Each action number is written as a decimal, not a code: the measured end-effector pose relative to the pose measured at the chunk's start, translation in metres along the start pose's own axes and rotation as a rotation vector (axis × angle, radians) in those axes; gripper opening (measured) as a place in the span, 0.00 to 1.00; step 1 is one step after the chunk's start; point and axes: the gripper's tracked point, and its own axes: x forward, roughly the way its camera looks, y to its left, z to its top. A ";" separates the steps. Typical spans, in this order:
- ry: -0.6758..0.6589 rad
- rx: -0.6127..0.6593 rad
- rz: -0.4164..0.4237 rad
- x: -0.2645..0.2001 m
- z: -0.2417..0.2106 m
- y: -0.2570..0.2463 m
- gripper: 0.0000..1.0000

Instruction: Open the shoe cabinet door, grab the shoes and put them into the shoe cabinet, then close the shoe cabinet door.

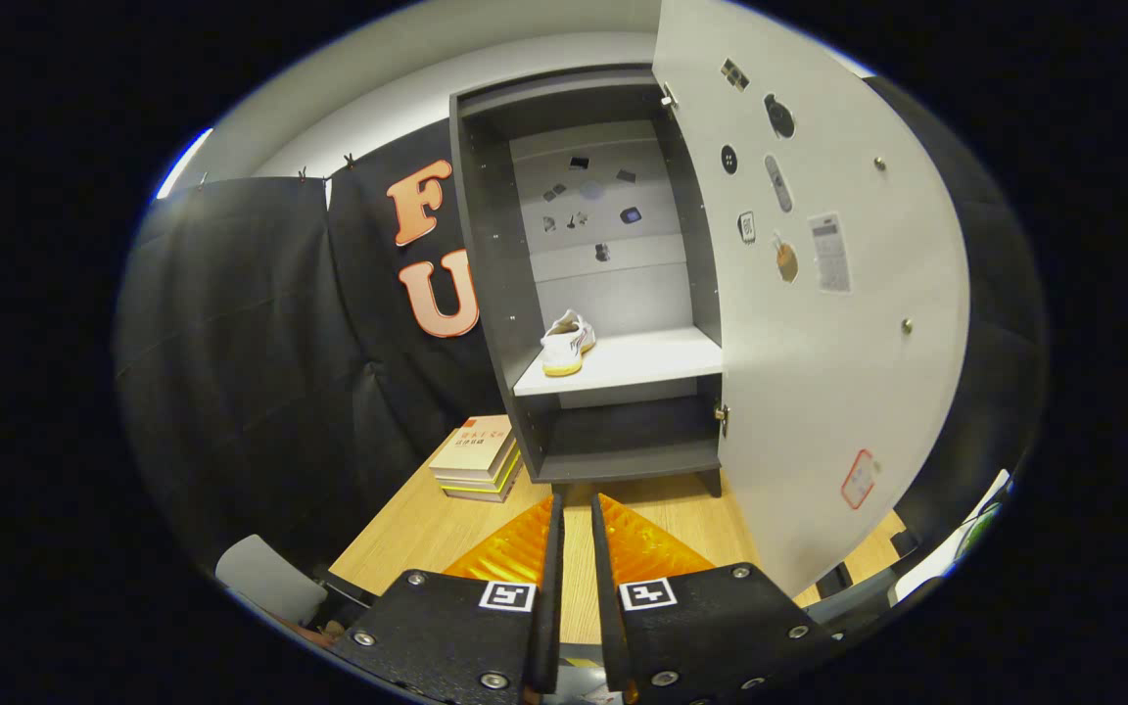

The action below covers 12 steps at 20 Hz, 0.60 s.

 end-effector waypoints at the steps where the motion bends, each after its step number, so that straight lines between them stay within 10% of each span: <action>1: 0.029 0.001 0.001 0.010 -0.012 0.002 0.19; 12: 0.364 -0.036 -0.017 0.109 -0.160 -0.020 0.21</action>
